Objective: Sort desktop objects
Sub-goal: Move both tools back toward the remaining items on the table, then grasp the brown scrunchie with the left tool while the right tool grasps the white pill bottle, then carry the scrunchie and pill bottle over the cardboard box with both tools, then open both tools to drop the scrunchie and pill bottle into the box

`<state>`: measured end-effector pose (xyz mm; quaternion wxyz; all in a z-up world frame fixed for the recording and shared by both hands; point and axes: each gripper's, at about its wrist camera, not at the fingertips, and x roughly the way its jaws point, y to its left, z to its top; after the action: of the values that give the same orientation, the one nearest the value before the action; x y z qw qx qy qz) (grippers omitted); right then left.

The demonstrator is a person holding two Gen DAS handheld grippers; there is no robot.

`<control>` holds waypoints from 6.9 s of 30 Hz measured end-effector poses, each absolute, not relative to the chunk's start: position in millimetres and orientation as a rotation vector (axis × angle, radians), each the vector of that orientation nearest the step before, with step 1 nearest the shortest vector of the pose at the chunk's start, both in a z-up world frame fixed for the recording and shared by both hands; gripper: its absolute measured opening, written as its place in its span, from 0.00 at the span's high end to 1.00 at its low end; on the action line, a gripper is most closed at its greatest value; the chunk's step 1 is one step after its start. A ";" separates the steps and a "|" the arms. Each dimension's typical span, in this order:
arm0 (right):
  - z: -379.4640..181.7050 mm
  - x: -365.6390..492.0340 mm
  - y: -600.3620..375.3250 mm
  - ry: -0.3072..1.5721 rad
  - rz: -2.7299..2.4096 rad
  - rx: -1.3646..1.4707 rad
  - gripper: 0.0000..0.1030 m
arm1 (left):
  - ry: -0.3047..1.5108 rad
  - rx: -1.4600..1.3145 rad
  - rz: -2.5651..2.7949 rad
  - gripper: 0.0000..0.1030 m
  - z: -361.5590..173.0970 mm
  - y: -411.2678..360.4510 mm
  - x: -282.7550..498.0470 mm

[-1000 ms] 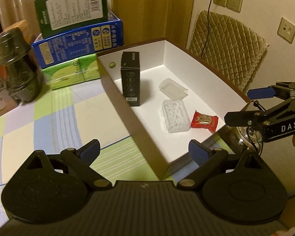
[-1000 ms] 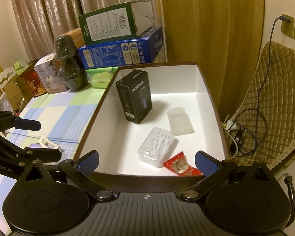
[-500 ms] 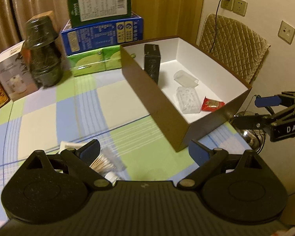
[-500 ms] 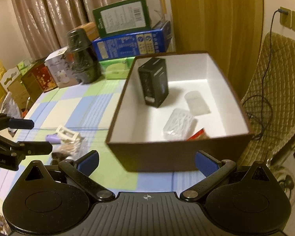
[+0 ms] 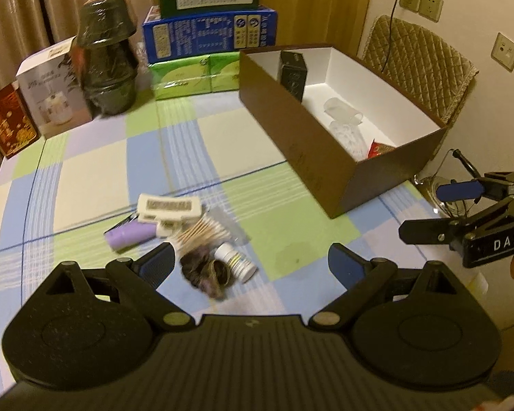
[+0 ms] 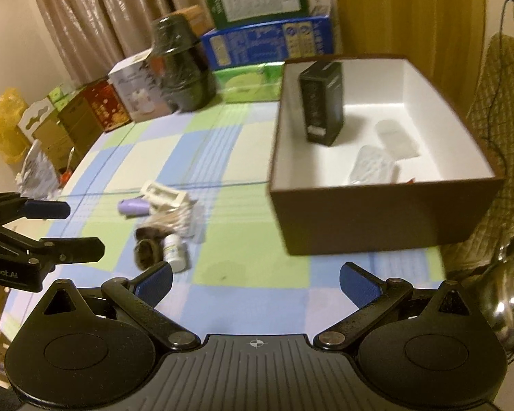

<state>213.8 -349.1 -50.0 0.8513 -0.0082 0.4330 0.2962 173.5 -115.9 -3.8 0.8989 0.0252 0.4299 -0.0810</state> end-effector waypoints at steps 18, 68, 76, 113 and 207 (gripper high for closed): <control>-76.8 190.7 -284.6 0.965 0.689 -0.069 0.02 | 0.929 0.024 -0.074 0.09 -20.0 -52.8 144.0; -158.0 239.5 -210.6 0.974 0.818 -0.225 0.78 | 1.043 0.093 -0.175 0.14 -106.6 -47.7 206.1; -164.0 249.5 -236.1 1.051 0.711 -0.191 0.87 | 1.027 0.111 -0.248 0.22 -113.7 -58.6 220.6; -165.3 249.5 -191.8 0.930 0.779 -0.301 0.57 | 1.040 0.008 -0.168 0.77 -116.0 -20.5 210.9; -88.3 410.7 -415.0 1.069 0.715 -0.215 0.58 | 1.057 0.466 -0.549 0.49 -64.3 -292.4 401.5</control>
<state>410.7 -415.0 -88.3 0.7948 -0.1000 0.4975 0.3327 401.5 -292.4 -64.3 0.8024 0.2174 0.4932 -0.2561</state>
